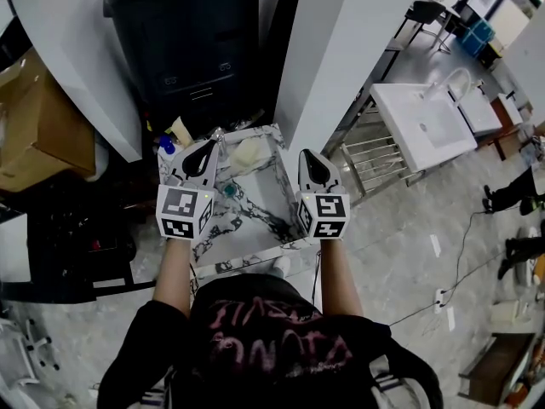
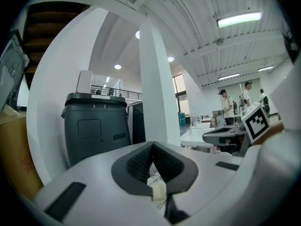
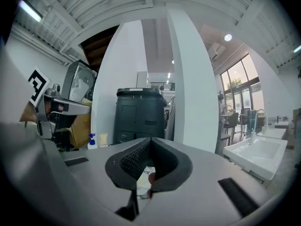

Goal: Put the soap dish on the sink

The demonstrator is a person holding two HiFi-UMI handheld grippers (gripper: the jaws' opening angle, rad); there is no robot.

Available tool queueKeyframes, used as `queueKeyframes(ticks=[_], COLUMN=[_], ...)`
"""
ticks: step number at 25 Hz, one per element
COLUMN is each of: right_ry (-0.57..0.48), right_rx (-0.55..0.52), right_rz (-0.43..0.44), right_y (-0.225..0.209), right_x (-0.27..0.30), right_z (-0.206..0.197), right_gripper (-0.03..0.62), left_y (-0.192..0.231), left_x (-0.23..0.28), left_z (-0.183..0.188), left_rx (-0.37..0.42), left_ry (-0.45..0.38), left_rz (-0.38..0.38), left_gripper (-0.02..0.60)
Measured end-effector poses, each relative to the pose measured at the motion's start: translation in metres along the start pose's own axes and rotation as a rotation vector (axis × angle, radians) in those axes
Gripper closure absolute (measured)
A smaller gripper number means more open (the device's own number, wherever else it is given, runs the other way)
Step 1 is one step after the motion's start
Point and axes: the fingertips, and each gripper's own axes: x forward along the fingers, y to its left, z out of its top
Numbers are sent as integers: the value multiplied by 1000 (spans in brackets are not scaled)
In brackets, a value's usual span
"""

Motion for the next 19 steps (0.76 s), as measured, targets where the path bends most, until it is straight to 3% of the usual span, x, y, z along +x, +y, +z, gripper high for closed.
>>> queueKeyframes(ticks=[19], right_ry=[-21], right_rx=[-5], right_rz=[0], right_y=[20], right_x=[-20], right_z=[6], right_gripper=[582], left_y=[1], left_x=[-26], left_z=[3], left_rx=[-12], left_ry=[-26], left_rz=[-14], left_gripper=[566])
